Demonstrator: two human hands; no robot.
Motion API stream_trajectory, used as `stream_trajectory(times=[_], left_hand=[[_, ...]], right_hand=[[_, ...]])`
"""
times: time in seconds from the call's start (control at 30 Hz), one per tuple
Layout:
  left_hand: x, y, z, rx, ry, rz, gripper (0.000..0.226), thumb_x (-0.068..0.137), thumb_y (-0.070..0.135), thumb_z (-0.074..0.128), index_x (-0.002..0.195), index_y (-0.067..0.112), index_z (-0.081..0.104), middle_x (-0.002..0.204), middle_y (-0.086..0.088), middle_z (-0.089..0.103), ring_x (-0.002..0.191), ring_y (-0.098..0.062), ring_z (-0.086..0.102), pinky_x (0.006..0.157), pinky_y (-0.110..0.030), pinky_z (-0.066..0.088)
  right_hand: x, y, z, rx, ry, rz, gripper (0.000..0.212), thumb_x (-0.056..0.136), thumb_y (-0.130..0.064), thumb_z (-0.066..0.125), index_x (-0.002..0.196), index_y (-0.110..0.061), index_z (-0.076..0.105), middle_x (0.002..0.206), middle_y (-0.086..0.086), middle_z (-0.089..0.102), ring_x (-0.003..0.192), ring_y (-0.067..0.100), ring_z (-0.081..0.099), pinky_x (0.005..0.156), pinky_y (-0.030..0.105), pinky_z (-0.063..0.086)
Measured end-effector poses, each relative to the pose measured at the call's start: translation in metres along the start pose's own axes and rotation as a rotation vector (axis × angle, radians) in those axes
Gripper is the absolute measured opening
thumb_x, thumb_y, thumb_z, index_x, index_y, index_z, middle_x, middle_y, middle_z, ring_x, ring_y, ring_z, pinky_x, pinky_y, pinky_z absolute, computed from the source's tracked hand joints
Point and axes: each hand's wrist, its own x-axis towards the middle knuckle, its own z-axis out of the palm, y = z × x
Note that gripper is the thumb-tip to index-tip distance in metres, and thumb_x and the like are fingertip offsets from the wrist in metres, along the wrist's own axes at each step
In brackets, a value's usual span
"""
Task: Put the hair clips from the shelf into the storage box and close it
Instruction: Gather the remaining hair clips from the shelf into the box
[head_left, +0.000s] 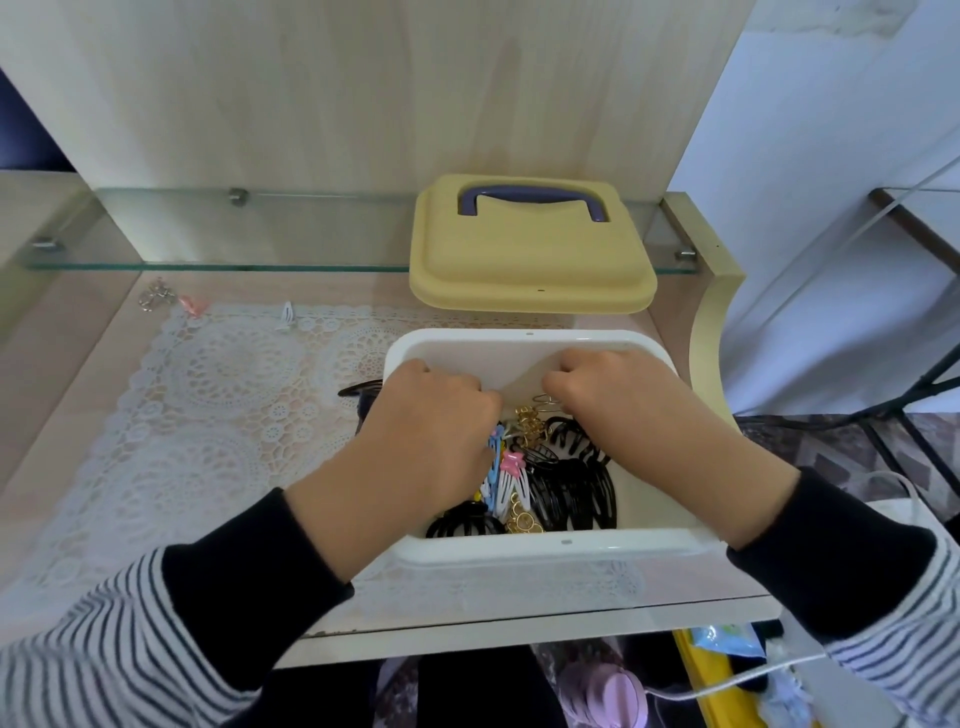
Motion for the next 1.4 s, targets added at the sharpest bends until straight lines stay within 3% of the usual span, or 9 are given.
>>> stream_trajectory(times=[0.17, 0.37, 0.5, 0.6, 0.73, 0.9, 1.03, 1.17, 1.4], left_hand=[[0.001, 0.001, -0.002, 0.029, -0.018, -0.003, 0.03, 0.091, 0.035, 0.043, 0.115, 0.025, 0.058, 0.098, 0.006, 0.063, 0.09, -0.019, 0.061, 0.074, -0.031, 0.032], [0.001, 0.001, -0.003, 0.031, -0.045, -0.007, 0.029, 0.092, 0.035, 0.044, 0.116, 0.027, 0.057, 0.097, 0.006, 0.063, 0.089, -0.019, 0.061, 0.074, -0.032, 0.033], [0.002, 0.001, -0.002, -0.031, -0.022, -0.029, 0.032, 0.092, 0.036, 0.043, 0.121, 0.028, 0.055, 0.106, 0.008, 0.063, 0.095, -0.017, 0.062, 0.083, -0.033, 0.037], [0.001, 0.001, -0.005, -0.063, 0.036, -0.045, 0.035, 0.093, 0.041, 0.041, 0.124, 0.03, 0.052, 0.112, 0.01, 0.062, 0.102, -0.015, 0.061, 0.092, -0.035, 0.039], [-0.003, -0.001, -0.013, -0.164, 0.166, -0.082, 0.036, 0.094, 0.044, 0.041, 0.128, 0.035, 0.049, 0.121, 0.014, 0.058, 0.112, -0.012, 0.055, 0.097, -0.033, 0.032], [-0.01, -0.01, -0.01, -0.289, 0.396, -0.152, 0.026, 0.085, 0.03, 0.059, 0.11, 0.028, 0.062, 0.105, 0.006, 0.057, 0.099, -0.016, 0.055, 0.085, -0.027, 0.028], [-0.015, -0.015, -0.005, -0.442, 0.43, -0.231, 0.034, 0.084, 0.028, 0.054, 0.117, 0.022, 0.06, 0.112, 0.002, 0.053, 0.103, -0.016, 0.052, 0.09, -0.034, 0.043], [-0.014, -0.016, -0.002, -0.7, 0.362, -0.29, 0.033, 0.092, 0.022, 0.052, 0.124, 0.024, 0.056, 0.122, 0.008, 0.049, 0.117, -0.01, 0.045, 0.096, -0.022, 0.034], [-0.014, -0.017, -0.001, -0.802, 0.341, -0.288, 0.031, 0.094, 0.025, 0.05, 0.125, 0.026, 0.055, 0.126, 0.013, 0.048, 0.123, -0.006, 0.04, 0.102, -0.021, 0.03]], right_hand=[[0.0, -0.004, -0.005, -0.098, -0.089, 0.022, 0.023, 0.076, 0.008, 0.057, 0.083, -0.013, 0.056, 0.078, 0.001, 0.042, 0.064, 0.024, 0.044, 0.055, 0.031, 0.033], [-0.007, -0.001, -0.002, -0.07, -0.163, 0.117, 0.014, 0.085, -0.002, 0.054, 0.079, -0.015, 0.054, 0.083, -0.001, 0.055, 0.074, 0.019, 0.055, 0.046, 0.024, 0.028], [-0.015, 0.012, -0.013, 0.208, -0.037, 0.185, 0.018, 0.093, -0.024, 0.051, 0.101, -0.02, 0.067, 0.099, -0.004, 0.062, 0.095, 0.02, 0.059, 0.067, 0.027, 0.043], [-0.02, 0.022, -0.021, 0.485, 0.225, 0.247, 0.013, 0.088, -0.024, 0.058, 0.089, -0.017, 0.069, 0.083, -0.004, 0.064, 0.077, 0.014, 0.06, 0.069, 0.035, 0.052], [-0.025, 0.029, -0.02, 0.66, 0.427, 0.335, 0.008, 0.086, -0.01, 0.064, 0.086, -0.014, 0.07, 0.081, -0.004, 0.065, 0.076, 0.007, 0.057, 0.07, 0.015, 0.048], [-0.03, 0.027, -0.011, 0.658, 0.477, 0.423, 0.016, 0.086, -0.011, 0.065, 0.101, -0.013, 0.07, 0.098, -0.007, 0.063, 0.093, -0.003, 0.049, 0.082, -0.003, 0.032], [-0.034, 0.019, 0.0, 0.876, 0.424, 0.575, 0.021, 0.09, -0.021, 0.061, 0.109, -0.024, 0.068, 0.102, -0.018, 0.063, 0.097, -0.003, 0.054, 0.085, 0.004, 0.038], [-0.034, 0.017, 0.001, 1.007, 0.411, 0.644, 0.019, 0.091, -0.024, 0.058, 0.105, -0.034, 0.067, 0.098, -0.02, 0.066, 0.091, 0.003, 0.06, 0.078, 0.018, 0.043], [-0.036, 0.016, -0.008, 0.995, 0.323, 0.661, 0.02, 0.092, -0.027, 0.056, 0.108, -0.031, 0.068, 0.099, -0.015, 0.067, 0.094, 0.011, 0.061, 0.081, 0.027, 0.048]])
